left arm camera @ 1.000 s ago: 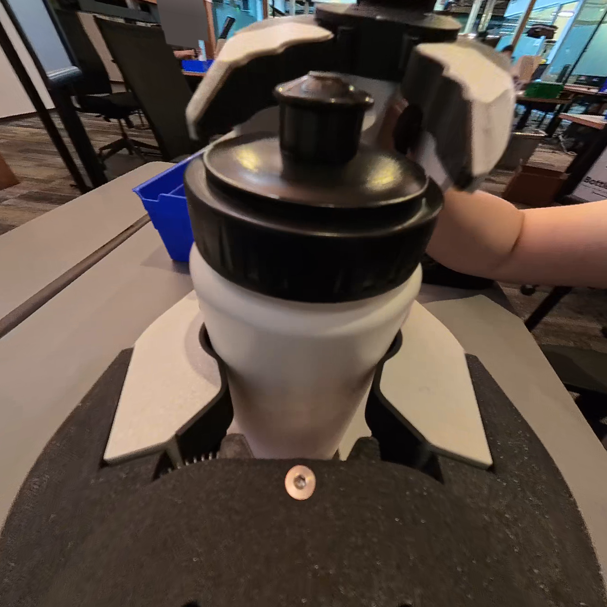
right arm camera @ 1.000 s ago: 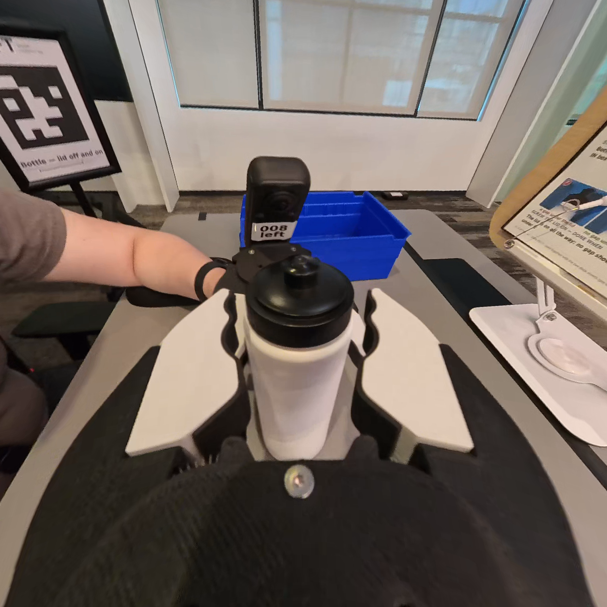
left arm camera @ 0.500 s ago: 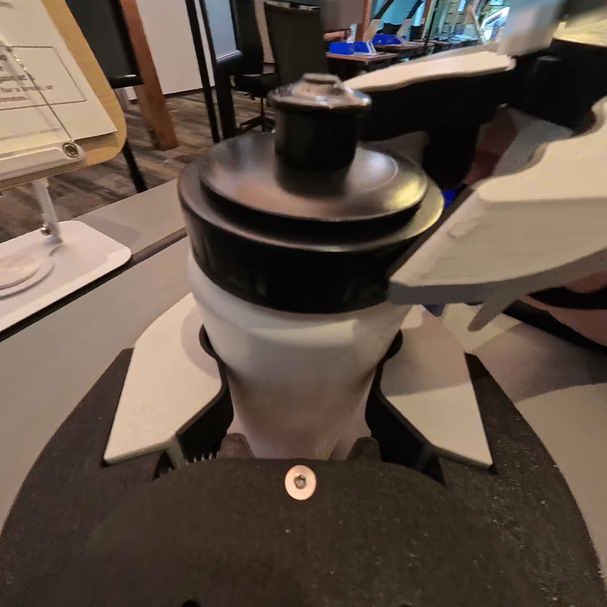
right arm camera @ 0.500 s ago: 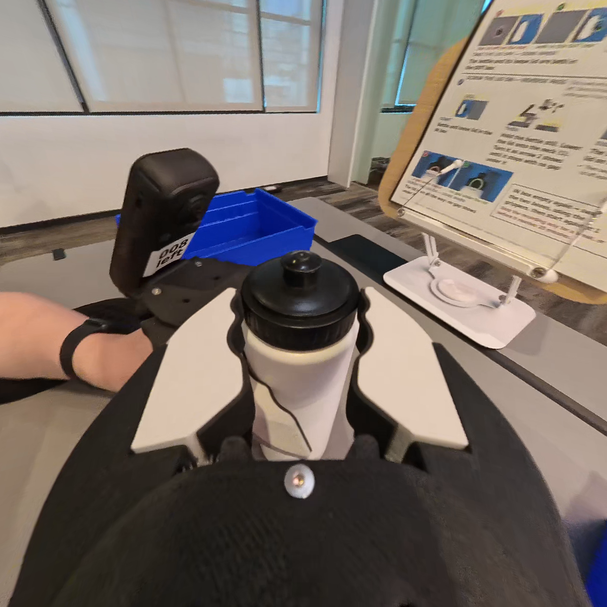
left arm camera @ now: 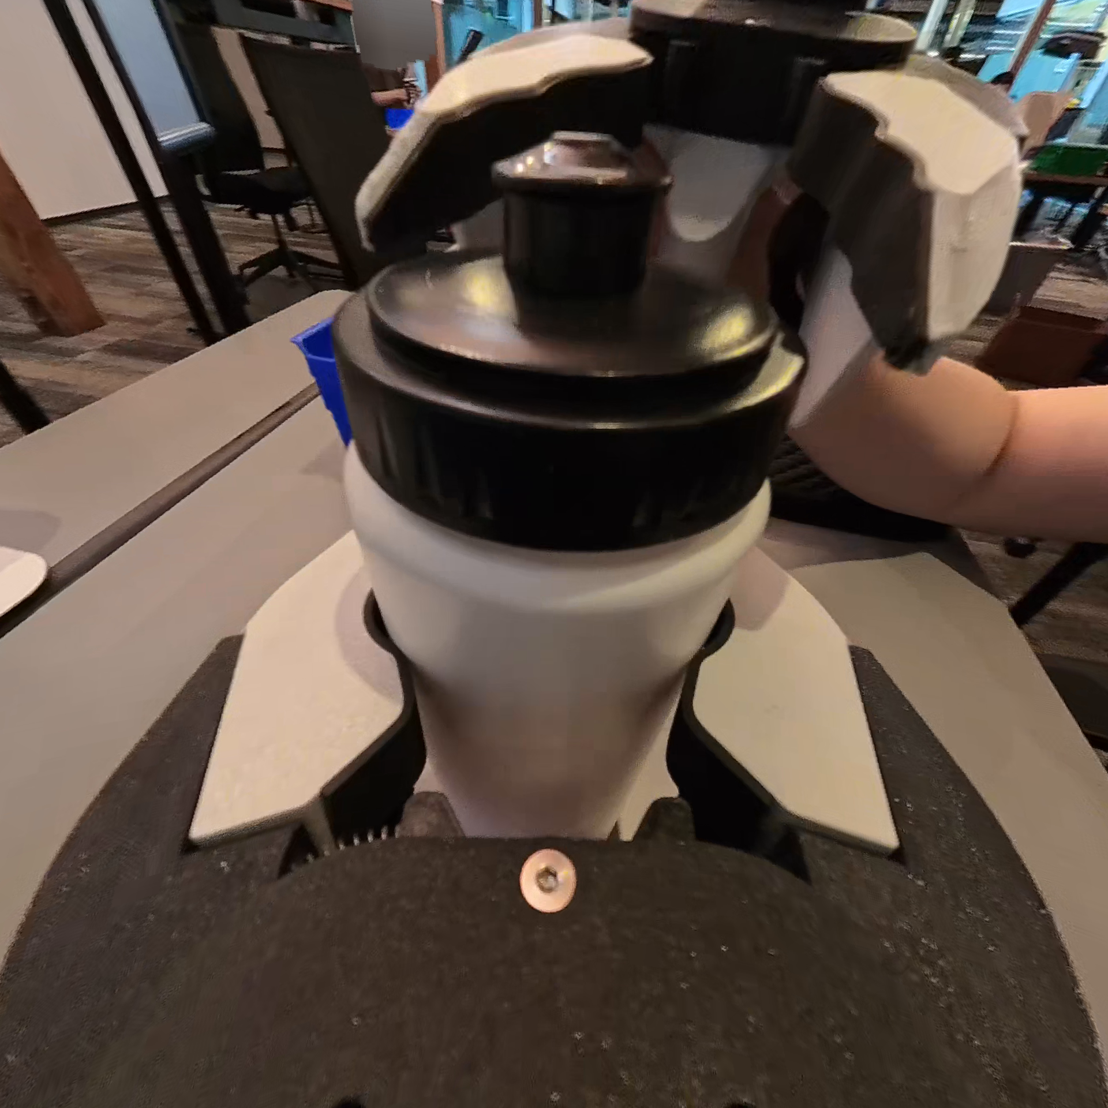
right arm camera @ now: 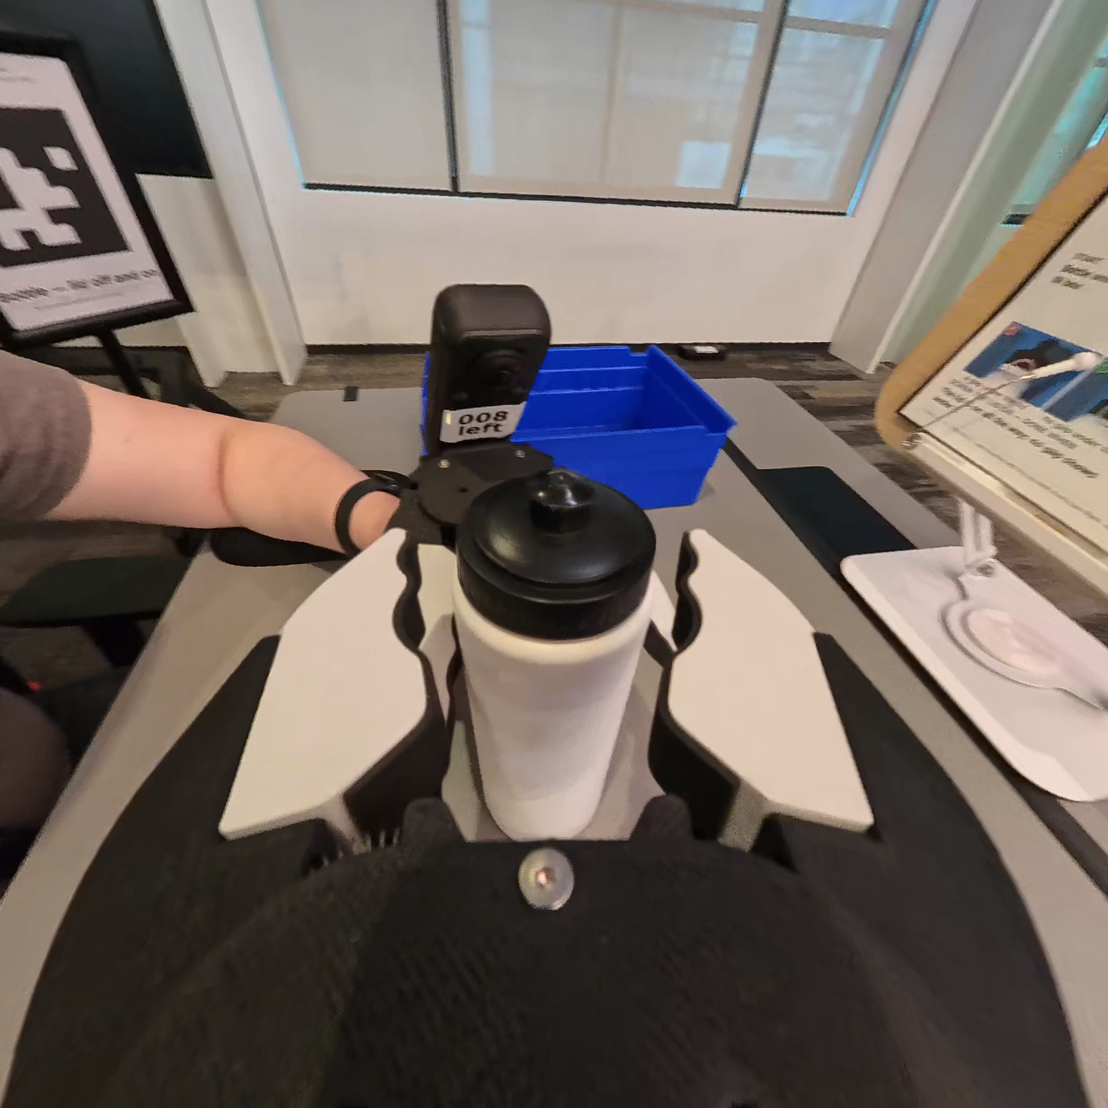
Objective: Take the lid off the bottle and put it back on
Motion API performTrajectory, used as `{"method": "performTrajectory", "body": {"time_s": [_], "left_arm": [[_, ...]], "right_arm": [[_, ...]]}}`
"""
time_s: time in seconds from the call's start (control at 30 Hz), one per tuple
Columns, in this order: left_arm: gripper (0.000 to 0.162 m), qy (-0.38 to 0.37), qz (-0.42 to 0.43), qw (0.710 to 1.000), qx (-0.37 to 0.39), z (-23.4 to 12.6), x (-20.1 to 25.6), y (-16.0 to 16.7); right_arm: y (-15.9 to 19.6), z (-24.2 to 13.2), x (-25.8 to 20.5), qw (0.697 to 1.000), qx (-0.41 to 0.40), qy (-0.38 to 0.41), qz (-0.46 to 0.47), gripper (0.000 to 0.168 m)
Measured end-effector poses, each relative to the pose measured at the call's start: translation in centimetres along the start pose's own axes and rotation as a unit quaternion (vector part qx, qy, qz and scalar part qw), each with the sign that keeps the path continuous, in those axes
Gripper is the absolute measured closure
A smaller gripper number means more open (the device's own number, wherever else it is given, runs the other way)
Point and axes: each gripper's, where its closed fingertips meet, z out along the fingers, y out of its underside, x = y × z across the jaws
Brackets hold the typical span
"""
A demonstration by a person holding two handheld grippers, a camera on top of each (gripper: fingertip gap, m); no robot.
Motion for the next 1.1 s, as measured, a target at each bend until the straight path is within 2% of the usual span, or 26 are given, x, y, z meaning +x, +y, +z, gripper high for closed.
{"method": "performTrajectory", "body": {"time_s": [0.07, 0.13, 0.23, 0.43, 0.53, 0.7, 0.8, 0.9, 1.0, 1.1], "left_arm": [[0.060, 0.013, 0.003, 1.000, 0.000, 0.2, 0.5, 0.0], [0.060, 0.015, 0.004, 1.000, -0.001, 0.2, 0.7, 0.0], [0.060, -0.003, 0.000, 1.000, -0.003, 0.2, 0.3, 0.0], [0.060, -0.093, -0.029, 0.995, 0.001, -0.3, -1.8, 0.0], [0.060, -0.116, -0.028, 0.993, -0.003, -0.4, -1.8, 0.1], [0.060, -0.108, -0.026, 0.994, -0.008, -0.4, -1.8, 0.1], [0.060, -0.076, -0.014, 0.997, -0.017, -0.1, -1.2, 0.2], [0.060, -0.063, -0.013, 0.998, -0.023, 0.1, -0.8, 0.2], [0.060, -0.067, -0.015, 0.997, -0.028, 0.2, -0.9, 0.3], [0.059, -0.068, -0.018, 0.997, -0.029, 0.2, -0.8, 0.3]], "right_arm": [[0.3, 0.4, -0.3, 1.000, -0.008, -0.010, 0.007, 0.087], [0.7, 0.6, -0.1, 1.000, -0.021, 0.004, -0.003, 0.098], [0.7, 0.8, 0.2, 0.999, -0.033, 0.033, 0.002, 0.098], [0.5, 1.6, 1.5, 0.984, -0.005, 0.172, 0.042, 0.098], [0.5, 1.5, 1.3, 0.976, -0.020, 0.219, 0.011, 0.098], [0.5, 1.6, 1.3, 0.984, -0.011, 0.177, 0.027, 0.098], [0.5, 1.4, 0.9, 0.994, -0.016, 0.104, 0.026, 0.097], [0.3, 1.0, 0.9, 0.995, 0.005, 0.051, 0.084, 0.097], [0.6, 1.0, 1.1, 0.993, 0.002, 0.036, 0.110, 0.096], [0.9, 1.2, 0.7, 0.996, -0.014, 0.036, 0.076, 0.095]]}}
